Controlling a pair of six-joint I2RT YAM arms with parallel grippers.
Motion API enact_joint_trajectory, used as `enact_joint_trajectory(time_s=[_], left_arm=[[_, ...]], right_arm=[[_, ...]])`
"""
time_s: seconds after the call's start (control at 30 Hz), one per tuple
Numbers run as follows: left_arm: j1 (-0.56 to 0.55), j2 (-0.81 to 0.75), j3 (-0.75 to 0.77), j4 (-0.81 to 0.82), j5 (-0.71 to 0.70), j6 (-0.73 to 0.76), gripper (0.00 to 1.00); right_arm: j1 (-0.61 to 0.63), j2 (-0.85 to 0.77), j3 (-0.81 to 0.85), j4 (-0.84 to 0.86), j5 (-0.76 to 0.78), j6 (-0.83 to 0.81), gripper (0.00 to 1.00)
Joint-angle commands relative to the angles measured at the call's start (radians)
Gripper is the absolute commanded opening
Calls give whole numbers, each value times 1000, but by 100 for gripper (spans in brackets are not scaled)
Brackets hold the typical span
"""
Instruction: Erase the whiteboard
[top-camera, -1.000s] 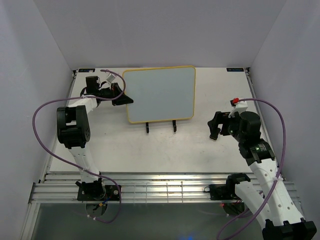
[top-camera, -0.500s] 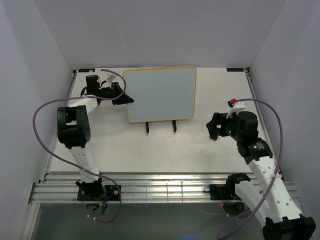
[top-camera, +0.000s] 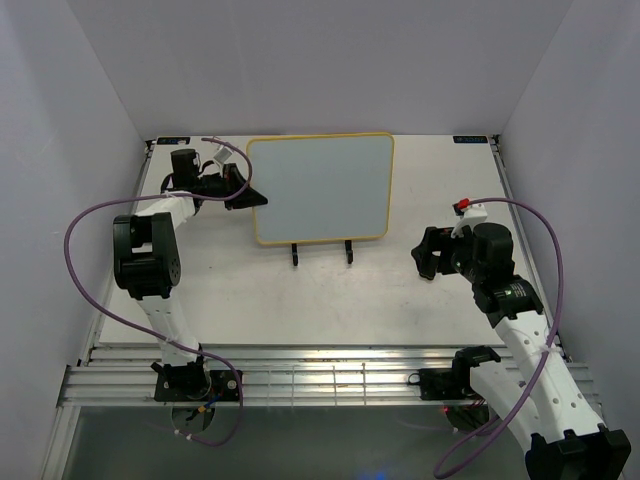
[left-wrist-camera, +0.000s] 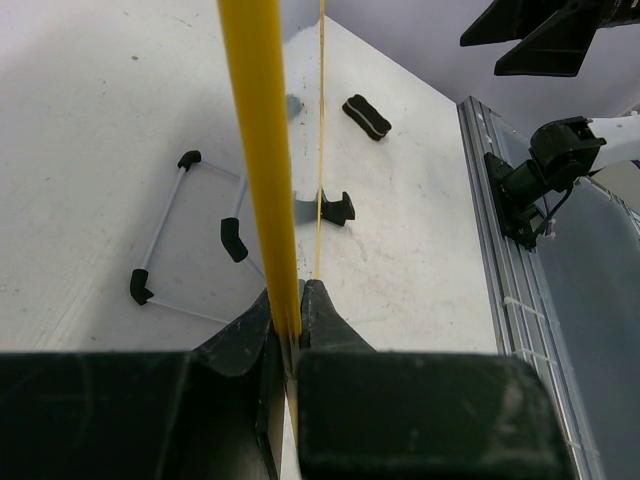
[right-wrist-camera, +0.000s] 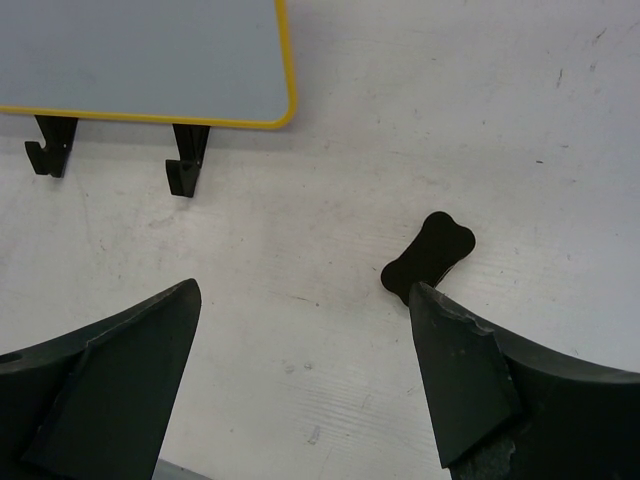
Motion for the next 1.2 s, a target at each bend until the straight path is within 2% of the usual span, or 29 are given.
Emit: enact_joint_trajectory(time_s=[0.0,0.4,0.77,0.9,0.93,1.17], left_arm=[[7,-85,-6,72,342,39,0],[-16,-211,-22,71,342,51,0],[-19,-194,-44,75,342,48,0],[-41,-208,-49,74,340,49,0],[-74,-211,-49,75,340,49,0],[-85,-248,-39,75,339,43,0]], right_arm=[[5,-7,-4,43,-13,-16,90],[6,8,1,38,-22,-21,90],[14,8,2,32,-11,-25,90],[14,14,2,34,-13,-24,90],[14,16,2,34,-13,-25,90],[16,14,1,32,-13,-24,90]])
